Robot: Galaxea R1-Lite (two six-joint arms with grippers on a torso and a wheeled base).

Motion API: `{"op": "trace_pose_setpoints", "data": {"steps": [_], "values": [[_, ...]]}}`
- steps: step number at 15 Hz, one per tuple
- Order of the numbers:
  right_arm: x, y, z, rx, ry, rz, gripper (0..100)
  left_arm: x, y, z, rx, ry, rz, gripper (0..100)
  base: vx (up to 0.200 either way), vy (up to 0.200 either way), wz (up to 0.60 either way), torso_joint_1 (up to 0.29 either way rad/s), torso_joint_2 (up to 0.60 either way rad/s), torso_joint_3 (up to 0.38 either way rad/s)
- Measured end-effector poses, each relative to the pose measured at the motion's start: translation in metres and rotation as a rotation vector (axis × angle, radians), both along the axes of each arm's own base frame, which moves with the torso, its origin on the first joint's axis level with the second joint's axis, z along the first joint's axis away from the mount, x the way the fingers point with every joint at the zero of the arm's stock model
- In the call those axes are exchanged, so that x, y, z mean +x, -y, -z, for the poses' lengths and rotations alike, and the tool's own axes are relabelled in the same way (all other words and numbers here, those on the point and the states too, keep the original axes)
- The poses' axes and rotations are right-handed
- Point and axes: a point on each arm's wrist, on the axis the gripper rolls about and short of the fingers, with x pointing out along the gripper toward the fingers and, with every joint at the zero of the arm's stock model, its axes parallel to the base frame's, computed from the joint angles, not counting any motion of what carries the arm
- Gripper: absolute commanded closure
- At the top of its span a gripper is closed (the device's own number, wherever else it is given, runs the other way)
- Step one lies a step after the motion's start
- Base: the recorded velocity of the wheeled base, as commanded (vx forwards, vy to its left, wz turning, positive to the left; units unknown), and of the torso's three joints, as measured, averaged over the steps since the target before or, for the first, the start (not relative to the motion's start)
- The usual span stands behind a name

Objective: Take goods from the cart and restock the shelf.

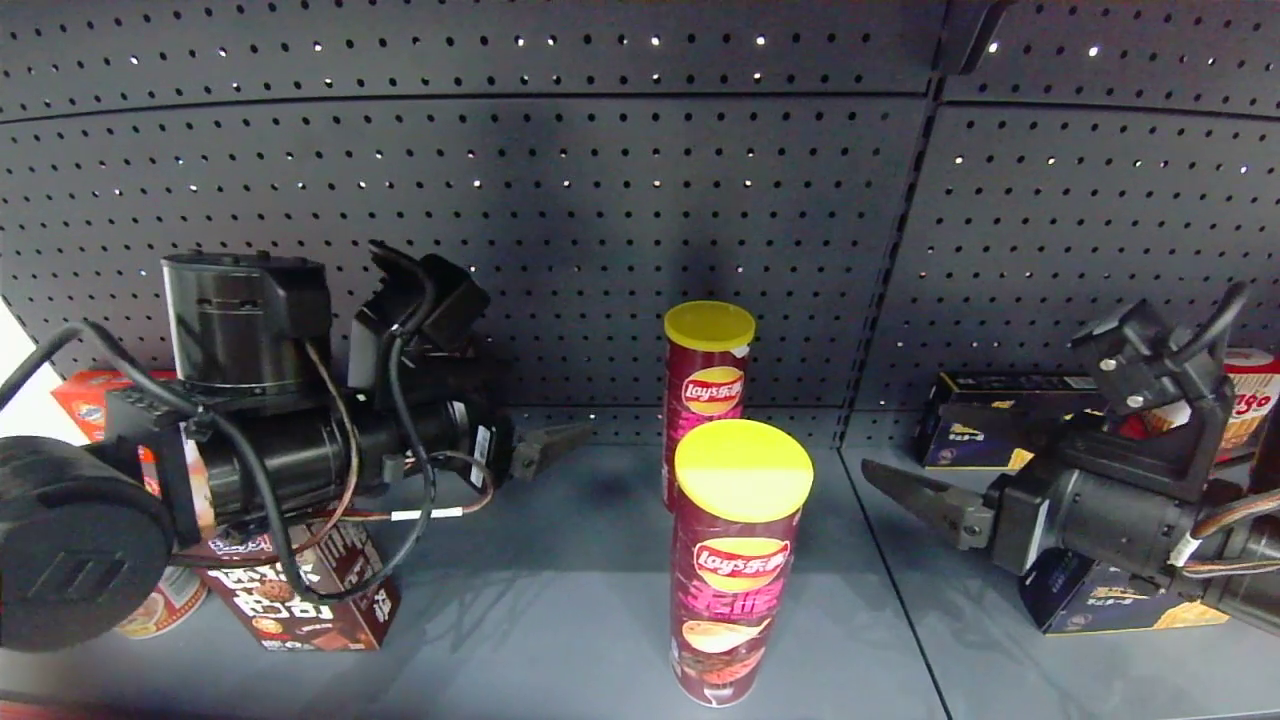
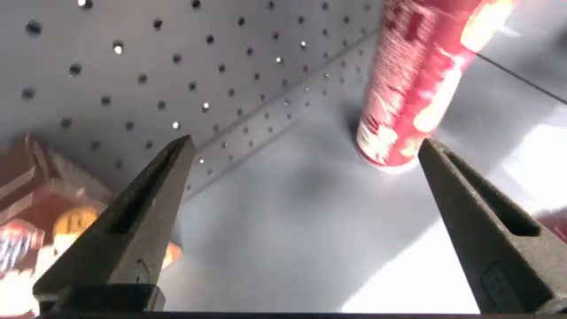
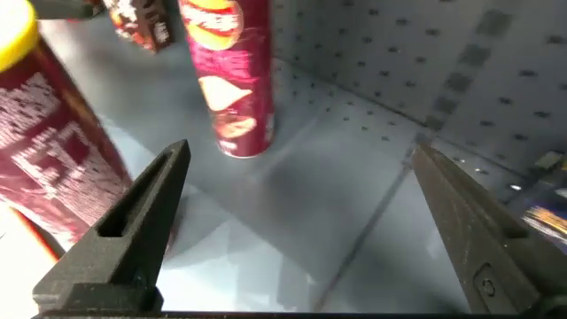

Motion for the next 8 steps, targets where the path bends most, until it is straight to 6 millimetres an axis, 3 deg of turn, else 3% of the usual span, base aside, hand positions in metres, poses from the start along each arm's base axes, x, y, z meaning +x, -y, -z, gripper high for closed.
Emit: {"op": "trace_pose_setpoints", "data": {"steps": [4,8], "values": [[0.008,-0.018,0.011,-0.035,-0.046,-0.036,0,-0.015,-0.009,-0.002,0.031,0.038,0.003,0,0.000,0.000,0.00,0.000,0.00,0.000],[0.002,-0.029,0.030,-0.080,-0.105,-0.090,0,-0.020,-0.015,-0.005,0.030,0.052,-0.010,0,0.000,0.000,0.00,0.000,0.00,0.000]]}}
